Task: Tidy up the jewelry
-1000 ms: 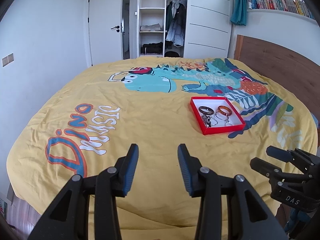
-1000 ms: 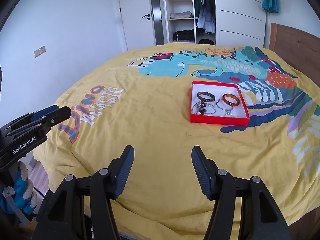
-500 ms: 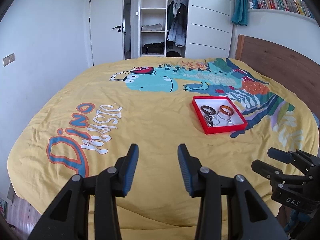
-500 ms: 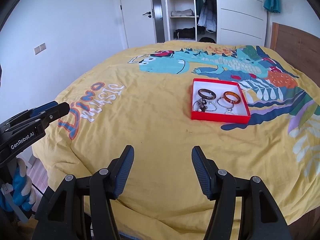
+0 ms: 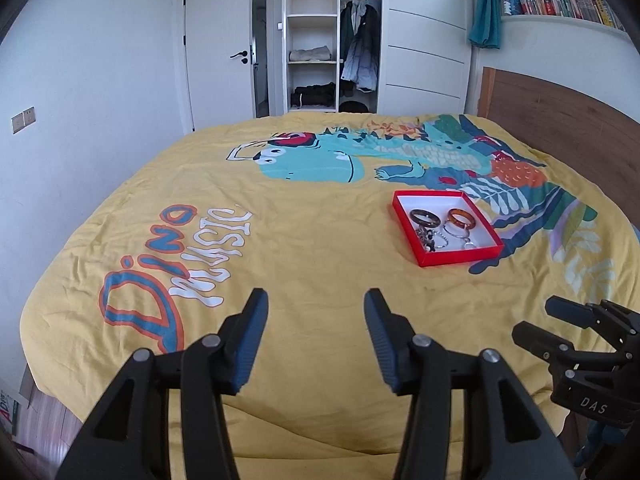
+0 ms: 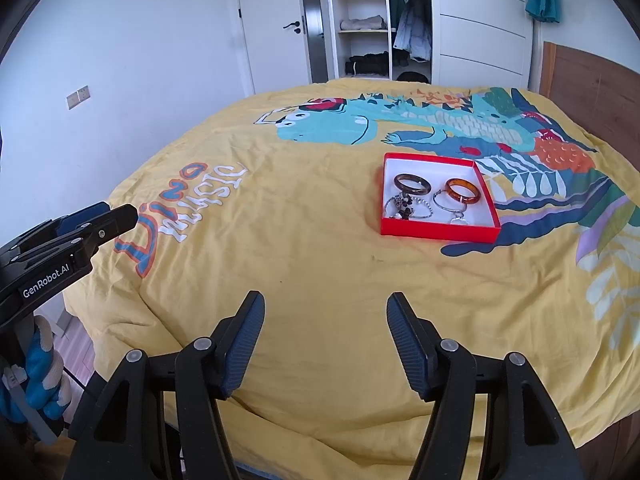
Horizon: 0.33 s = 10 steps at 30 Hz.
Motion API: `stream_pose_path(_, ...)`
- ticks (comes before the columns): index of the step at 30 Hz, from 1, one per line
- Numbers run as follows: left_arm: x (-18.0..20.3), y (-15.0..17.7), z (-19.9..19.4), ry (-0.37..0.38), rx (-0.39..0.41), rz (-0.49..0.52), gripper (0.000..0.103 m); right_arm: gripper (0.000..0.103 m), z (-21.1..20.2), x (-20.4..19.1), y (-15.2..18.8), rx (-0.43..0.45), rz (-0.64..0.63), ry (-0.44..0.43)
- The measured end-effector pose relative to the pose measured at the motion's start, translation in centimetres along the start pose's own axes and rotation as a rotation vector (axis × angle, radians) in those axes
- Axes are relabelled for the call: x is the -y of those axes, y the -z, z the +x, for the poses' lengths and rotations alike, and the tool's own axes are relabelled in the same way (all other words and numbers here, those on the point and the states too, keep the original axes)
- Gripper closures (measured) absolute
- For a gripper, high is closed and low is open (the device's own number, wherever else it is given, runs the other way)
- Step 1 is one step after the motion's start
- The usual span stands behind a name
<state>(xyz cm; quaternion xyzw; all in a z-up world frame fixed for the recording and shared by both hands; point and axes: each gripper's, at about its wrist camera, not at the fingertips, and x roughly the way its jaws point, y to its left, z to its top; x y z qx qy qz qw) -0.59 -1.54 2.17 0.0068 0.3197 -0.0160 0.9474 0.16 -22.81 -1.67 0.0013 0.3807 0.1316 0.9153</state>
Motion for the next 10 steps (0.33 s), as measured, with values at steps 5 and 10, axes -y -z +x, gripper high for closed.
stream_pose_path(5, -0.01, 0.42, 0.10, 0.002, -0.007, 0.001, 0.055, 0.040, 0.03, 0.11, 0.12, -0.002, 0.001, 0.000)
stream_pose_path(10, 0.09, 0.74, 0.11, 0.003, -0.010, 0.005, 0.055, 0.040, 0.02, 0.14, 0.09, -0.001, 0.001, -0.001)
